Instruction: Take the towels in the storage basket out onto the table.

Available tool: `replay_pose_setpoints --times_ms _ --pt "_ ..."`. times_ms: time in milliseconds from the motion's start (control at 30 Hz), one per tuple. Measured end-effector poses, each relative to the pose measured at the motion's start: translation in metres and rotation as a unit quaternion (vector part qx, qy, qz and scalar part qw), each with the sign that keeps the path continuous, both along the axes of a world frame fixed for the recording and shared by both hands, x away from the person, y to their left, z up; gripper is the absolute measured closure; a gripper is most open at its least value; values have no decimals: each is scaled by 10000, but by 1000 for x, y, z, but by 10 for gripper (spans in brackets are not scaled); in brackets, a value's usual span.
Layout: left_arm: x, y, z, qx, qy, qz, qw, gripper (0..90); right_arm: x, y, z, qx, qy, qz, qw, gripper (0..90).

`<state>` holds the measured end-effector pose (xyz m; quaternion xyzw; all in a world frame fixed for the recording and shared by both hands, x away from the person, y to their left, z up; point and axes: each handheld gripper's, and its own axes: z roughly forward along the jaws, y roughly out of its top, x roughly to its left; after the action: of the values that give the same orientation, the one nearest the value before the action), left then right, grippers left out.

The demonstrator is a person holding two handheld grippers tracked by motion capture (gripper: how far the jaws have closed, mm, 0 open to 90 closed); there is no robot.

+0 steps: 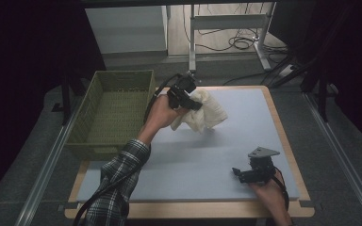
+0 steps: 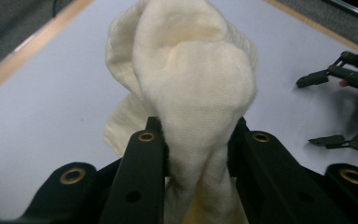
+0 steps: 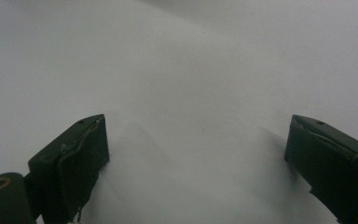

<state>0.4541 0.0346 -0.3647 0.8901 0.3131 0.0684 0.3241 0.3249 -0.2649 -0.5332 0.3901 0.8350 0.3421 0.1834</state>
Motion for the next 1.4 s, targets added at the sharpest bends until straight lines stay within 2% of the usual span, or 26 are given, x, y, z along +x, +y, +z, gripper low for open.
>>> replay_pose_setpoints --times_ms 67,100,200,233,267,333,400,433,467,500,533,567,633,667,700,767,800,933,967,1100,1167,1267,1300,1333,1367,1400 --pt "1 -4 -14 33 18 5 10000 762 0 0 0 0 -1 -1 10000 63" --pt "1 -4 -14 33 18 5 10000 760 0 0 0 0 -1 -1 10000 63" --pt "4 -10 -39 149 -6 30 9999 750 0 0 0 -2 0 -1 10000 63" --pt "4 -10 -39 149 -6 30 9999 746 0 0 0 -2 0 -1 10000 63" --pt "4 -13 -51 212 22 36 9998 739 0 0 0 -10 -9 3 10000 63" --pt "5 -14 -57 231 48 39 9997 727 0 0 0 -10 -11 4 10000 63" --pt "5 -16 -70 261 88 28 9996 718 0 0 0 -15 -14 3 10000 63" --pt "4 -19 -82 290 136 18 9995 701 0 0 0 -7 -7 4 10000 63" --pt "4 -19 -82 290 136 18 9995 692 0 0 0 -7 -7 4 10000 63" --pt "4 -21 -94 365 171 -27 9992 681 0 0 0 -2 -1 1 10000 63" --pt "4 -21 -94 365 171 -27 9992 663 0 0 0 -2 -1 1 10000 63" --pt "3 -23 -106 449 219 -25 9987 631 0 0 0 -8 -9 3 10000 63" --pt "2 -26 -117 474 269 -2 9985 555 0 0 0 -9 -10 4 10000 63" --pt "2 -26 -117 474 269 -2 9985 472 0 0 0 -12 -13 1 10000 63" --pt "1 -26 -126 488 295 -22 9984 390 0 0 0 -12 -14 2 10000 63" --pt "0 -26 -129 491 297 -33 9983 246 0 0 0 -13 -14 2 10000 63" --pt "-2 -22 -130 363 316 4 9988 206 0 0 0 -11 -11 5 10000 63" --pt "-10 -14 -121 247 274 63 9993 122 0 0 0 -7 -10 6 10000 64" --pt "-16 -6 -114 180 257 112 9994 116 0 0 0 -9 -14 2 10000 64" --pt "-32 9 -104 0 228 219 9995 145 0 0 1 -9 -15 20 10000 77" --pt "-36 13 -103 -26 224 219 9995 183 -1 0 1 0 -30 86 10000 120" --pt "-54 23 -106 -87 173 125 9997 237 -1 1 4 18 3 226 9997 197" --pt "-54 23 -106 -87 173 125 9997 247 0 2 6 34 28 266 9996 229" --pt "-63 26 -110 -97 112 154 9998 271 0 4 7 40 28 321 9995 255" --pt "-63 26 -110 -97 112 154 9998 298 0 4 7 40 28 321 9995 255" --pt "-71 29 -115 -72 34 206 9998 310 0 8 11 65 26 435 9990 308"
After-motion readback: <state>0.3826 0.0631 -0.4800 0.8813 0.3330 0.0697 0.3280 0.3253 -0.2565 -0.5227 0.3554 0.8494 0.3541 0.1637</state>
